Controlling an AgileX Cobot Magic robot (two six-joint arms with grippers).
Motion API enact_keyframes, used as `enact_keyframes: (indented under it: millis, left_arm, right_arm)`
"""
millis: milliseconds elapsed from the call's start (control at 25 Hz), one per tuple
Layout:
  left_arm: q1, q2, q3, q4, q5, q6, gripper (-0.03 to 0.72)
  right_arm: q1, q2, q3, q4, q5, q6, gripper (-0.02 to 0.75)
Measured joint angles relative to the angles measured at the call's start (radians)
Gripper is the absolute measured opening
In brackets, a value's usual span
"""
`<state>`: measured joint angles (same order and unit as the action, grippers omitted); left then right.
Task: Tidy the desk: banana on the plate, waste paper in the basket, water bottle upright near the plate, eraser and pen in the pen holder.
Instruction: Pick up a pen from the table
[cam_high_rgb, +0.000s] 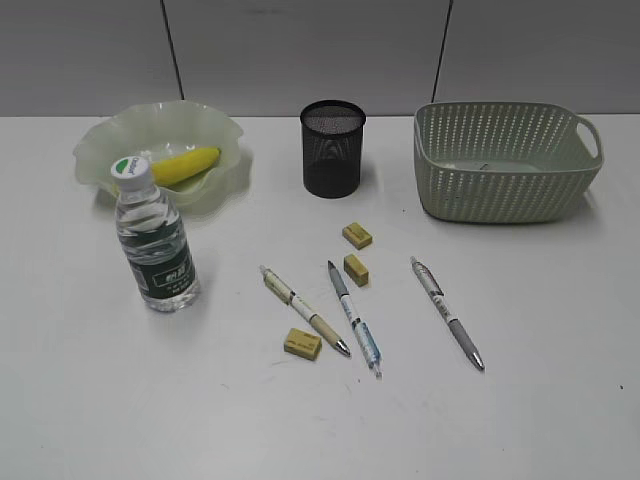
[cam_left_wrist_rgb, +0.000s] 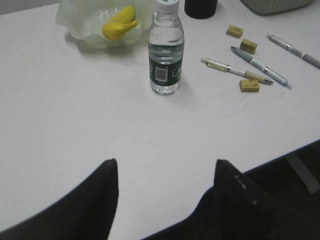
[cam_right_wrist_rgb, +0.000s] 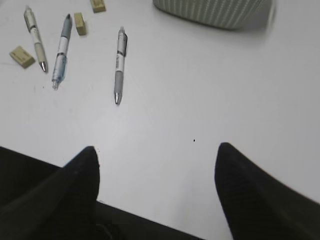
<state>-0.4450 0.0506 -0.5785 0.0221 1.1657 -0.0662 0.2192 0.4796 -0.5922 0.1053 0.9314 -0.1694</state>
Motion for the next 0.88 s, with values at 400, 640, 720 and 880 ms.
enact_keyframes:
  millis: [400, 640, 720, 880]
  left_arm:
    - [0.000, -0.057, 0.011, 0.003, -0.054, 0.000, 0.442]
    - [0.000, -0.057, 0.040, 0.002, -0.100, 0.000, 0.439]
    - [0.000, -0.057, 0.040, 0.002, -0.104, 0.000, 0.439]
    - [0.000, -0.057, 0.040, 0.002, -0.104, 0.000, 0.438]
  right_arm:
    - [0.009, 0.679, -0.264, -0.003, -0.046, -0.008, 0.566]
    - [0.120, 1.014, -0.450, -0.017, -0.060, 0.004, 0.559]
    - [0.156, 1.122, -0.514, -0.018, -0.060, 0.015, 0.547]
    - [0.209, 1.293, -0.625, -0.019, -0.056, 0.046, 0.523]
